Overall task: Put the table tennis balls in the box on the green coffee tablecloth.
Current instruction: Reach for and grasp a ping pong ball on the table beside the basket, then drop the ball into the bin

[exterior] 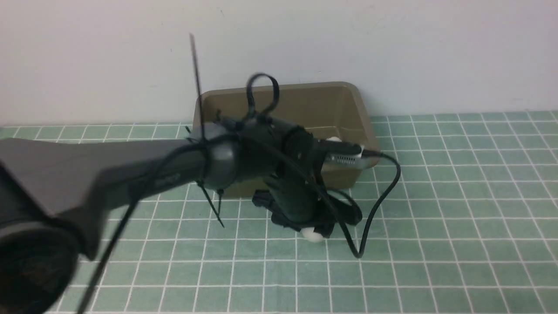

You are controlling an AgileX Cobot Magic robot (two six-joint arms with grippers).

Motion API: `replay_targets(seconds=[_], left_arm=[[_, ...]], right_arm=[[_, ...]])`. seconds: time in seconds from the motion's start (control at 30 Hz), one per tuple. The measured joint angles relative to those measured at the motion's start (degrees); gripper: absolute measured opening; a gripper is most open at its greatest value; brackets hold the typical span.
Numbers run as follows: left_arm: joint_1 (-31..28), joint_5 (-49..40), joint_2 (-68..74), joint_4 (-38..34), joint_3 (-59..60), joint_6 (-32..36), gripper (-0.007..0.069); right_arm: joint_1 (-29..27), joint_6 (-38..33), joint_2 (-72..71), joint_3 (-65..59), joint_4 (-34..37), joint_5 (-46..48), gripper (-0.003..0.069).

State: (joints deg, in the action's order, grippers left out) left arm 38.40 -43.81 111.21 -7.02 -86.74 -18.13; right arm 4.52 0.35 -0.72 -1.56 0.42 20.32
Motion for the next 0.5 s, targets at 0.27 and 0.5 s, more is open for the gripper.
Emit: replay_targets(seconds=[0.27,0.5], left_arm=[[-8.3,-3.9,-2.1,2.9,-13.6,-1.8,0.0342],[-11.9,-3.3,12.8,3.4,-15.9,-2.0,0.0347]], right_arm=[[0.0,0.0,0.0,0.0,0.0,0.0,-0.0017],[0.0,0.0,0.0,0.0,0.0,0.0,-0.0017]])
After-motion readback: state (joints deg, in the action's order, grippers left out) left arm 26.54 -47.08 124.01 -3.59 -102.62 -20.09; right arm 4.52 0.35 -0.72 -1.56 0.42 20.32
